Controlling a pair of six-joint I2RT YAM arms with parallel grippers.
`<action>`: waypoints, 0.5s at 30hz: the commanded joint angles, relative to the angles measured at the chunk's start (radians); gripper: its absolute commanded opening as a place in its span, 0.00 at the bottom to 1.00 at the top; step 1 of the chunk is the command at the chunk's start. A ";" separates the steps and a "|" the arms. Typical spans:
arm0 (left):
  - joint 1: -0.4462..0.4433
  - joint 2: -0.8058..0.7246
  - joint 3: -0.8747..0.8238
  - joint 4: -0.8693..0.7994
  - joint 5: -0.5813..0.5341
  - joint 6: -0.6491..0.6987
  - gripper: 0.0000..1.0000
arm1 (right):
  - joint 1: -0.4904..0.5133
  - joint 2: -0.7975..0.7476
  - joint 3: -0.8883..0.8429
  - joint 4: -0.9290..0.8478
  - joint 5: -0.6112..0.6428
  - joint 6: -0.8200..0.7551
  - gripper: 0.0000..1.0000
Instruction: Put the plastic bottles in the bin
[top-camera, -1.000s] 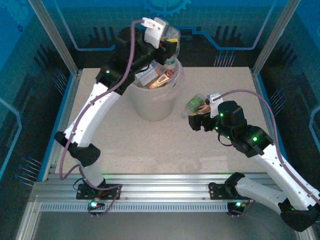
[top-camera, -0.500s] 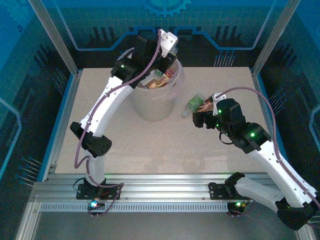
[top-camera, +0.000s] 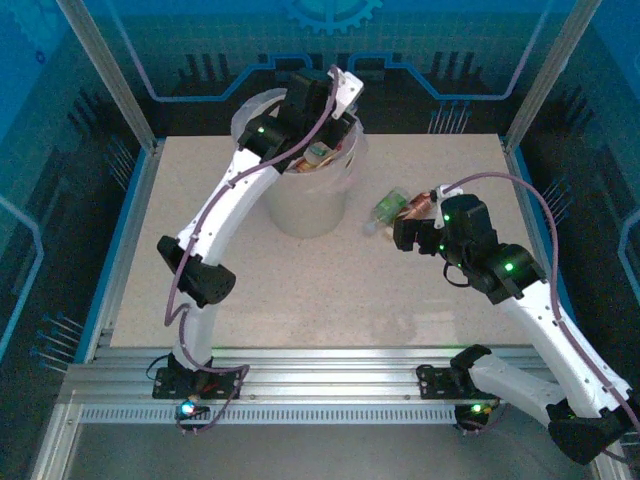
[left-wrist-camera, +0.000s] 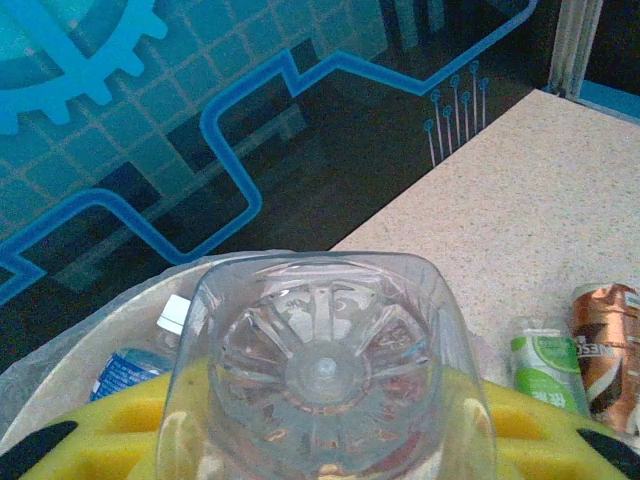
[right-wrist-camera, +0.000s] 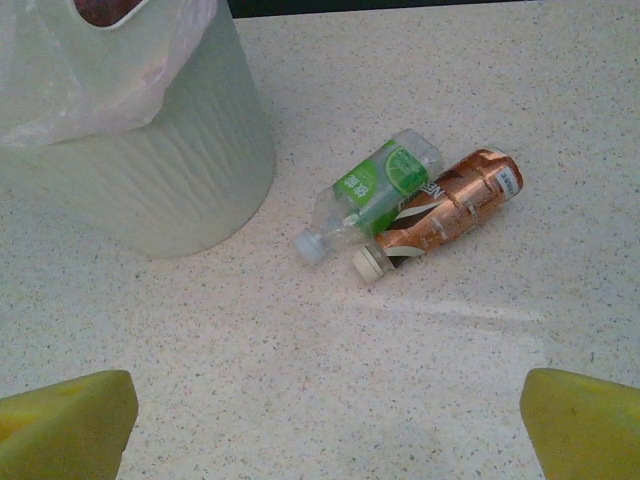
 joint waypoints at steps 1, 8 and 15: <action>0.016 0.056 0.008 -0.096 -0.066 0.030 0.23 | -0.022 -0.015 -0.001 -0.019 -0.011 0.018 1.00; 0.015 -0.020 -0.010 -0.002 -0.031 -0.036 0.23 | -0.035 -0.012 -0.010 -0.012 -0.027 0.018 1.00; 0.017 -0.253 -0.348 0.472 -0.028 -0.142 0.26 | -0.042 0.000 -0.024 -0.002 -0.049 0.019 1.00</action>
